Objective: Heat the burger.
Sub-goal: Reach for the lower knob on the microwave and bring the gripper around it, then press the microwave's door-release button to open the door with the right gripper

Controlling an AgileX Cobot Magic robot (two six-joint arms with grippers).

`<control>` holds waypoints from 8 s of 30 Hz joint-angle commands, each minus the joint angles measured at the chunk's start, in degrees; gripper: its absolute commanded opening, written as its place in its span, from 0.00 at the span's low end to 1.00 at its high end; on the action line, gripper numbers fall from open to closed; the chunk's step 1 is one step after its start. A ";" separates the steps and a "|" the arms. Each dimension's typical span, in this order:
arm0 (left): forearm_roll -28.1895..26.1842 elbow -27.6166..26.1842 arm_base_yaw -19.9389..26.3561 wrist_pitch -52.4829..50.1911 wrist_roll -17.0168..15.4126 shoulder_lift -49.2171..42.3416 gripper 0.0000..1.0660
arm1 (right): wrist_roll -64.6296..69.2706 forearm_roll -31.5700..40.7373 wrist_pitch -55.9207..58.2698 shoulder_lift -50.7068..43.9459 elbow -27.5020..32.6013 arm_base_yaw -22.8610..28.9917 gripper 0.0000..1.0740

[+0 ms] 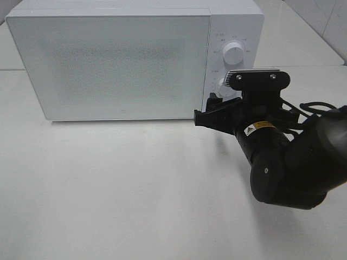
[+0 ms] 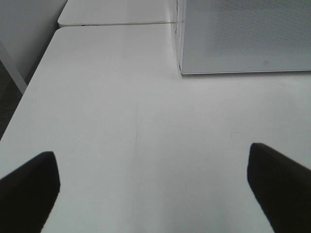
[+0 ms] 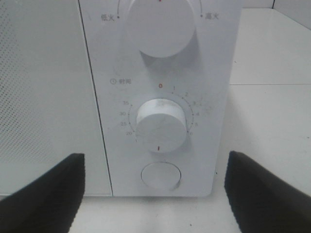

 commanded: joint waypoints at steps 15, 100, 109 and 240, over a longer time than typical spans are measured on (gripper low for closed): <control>-0.29 0.23 0.23 -0.46 -0.17 -1.26 0.95 | 2.35 -7.68 -8.42 2.81 -3.38 -5.90 0.71; -0.23 0.23 0.23 -0.46 -0.17 -1.26 0.95 | 2.58 -10.60 -4.53 8.59 -10.26 -9.68 0.02; -0.23 0.23 0.23 -0.46 -0.17 -1.26 0.95 | 9.34 -10.66 -4.64 8.59 -10.26 -9.68 0.02; -0.23 0.23 0.23 -0.46 -0.17 -1.26 0.95 | 78.09 -29.85 15.53 -11.52 8.42 -9.68 0.71</control>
